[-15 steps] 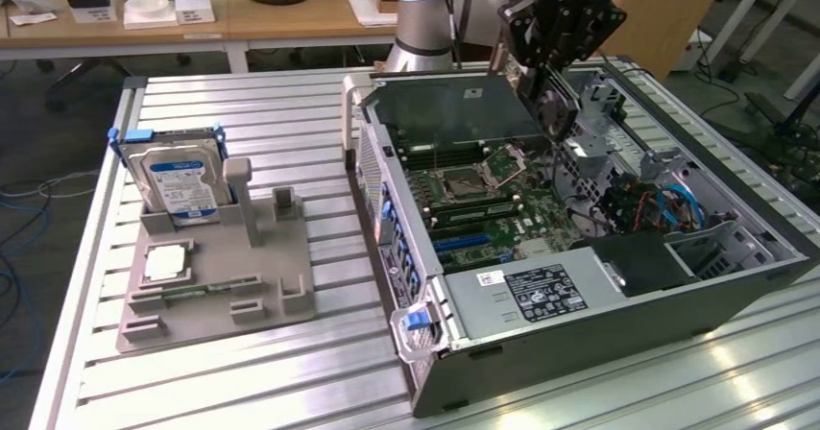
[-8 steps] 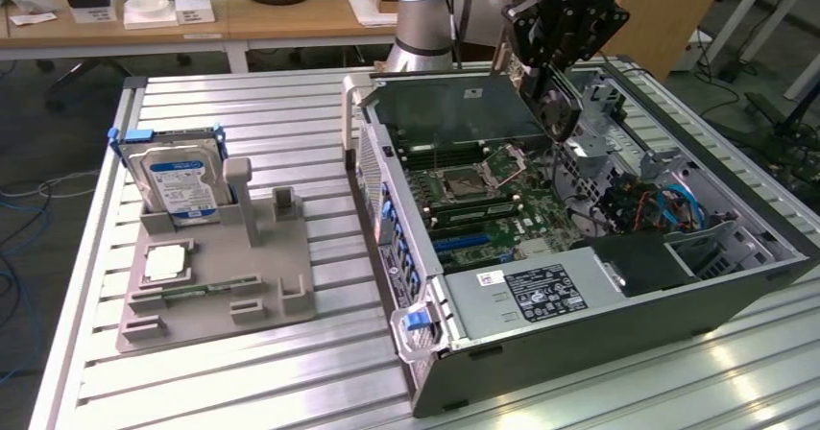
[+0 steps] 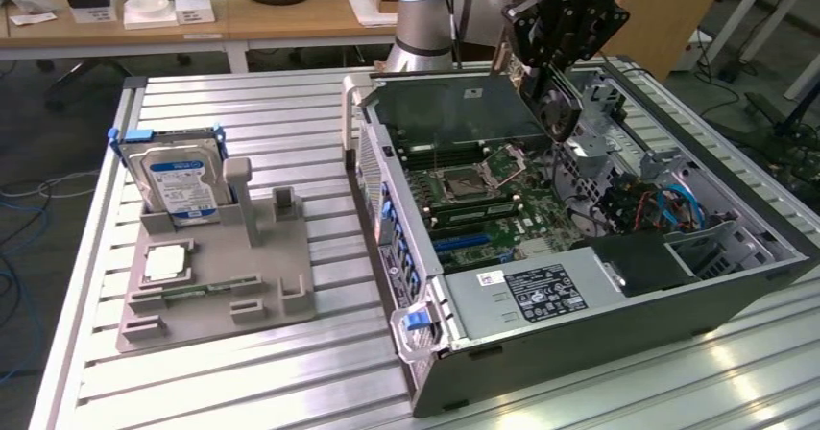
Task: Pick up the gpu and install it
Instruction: 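Insert the gpu into the slot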
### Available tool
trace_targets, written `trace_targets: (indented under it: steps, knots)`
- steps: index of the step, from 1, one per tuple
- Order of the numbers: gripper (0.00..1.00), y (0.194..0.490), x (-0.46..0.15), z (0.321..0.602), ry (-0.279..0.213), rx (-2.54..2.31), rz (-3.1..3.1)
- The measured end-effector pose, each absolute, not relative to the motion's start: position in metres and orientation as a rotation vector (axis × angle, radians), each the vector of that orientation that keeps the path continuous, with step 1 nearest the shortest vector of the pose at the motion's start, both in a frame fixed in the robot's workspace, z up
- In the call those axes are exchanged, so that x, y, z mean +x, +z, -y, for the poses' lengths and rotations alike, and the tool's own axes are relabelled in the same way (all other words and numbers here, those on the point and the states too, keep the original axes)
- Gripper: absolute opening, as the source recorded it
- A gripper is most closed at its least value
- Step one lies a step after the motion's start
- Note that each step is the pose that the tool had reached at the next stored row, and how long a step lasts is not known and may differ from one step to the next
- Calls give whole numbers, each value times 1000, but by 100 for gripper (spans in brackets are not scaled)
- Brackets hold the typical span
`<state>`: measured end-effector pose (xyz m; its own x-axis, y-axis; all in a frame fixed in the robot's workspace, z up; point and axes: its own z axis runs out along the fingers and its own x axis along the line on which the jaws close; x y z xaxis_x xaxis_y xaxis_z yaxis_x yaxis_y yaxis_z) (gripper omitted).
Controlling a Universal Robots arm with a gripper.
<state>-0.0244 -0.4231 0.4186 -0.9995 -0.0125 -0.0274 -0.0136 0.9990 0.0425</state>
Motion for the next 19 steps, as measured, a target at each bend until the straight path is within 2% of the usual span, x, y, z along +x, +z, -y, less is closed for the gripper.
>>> trace_targets:
  steps: [19]
  knots:
    - [28, 419, -24, 423, 71, -357, -3098]
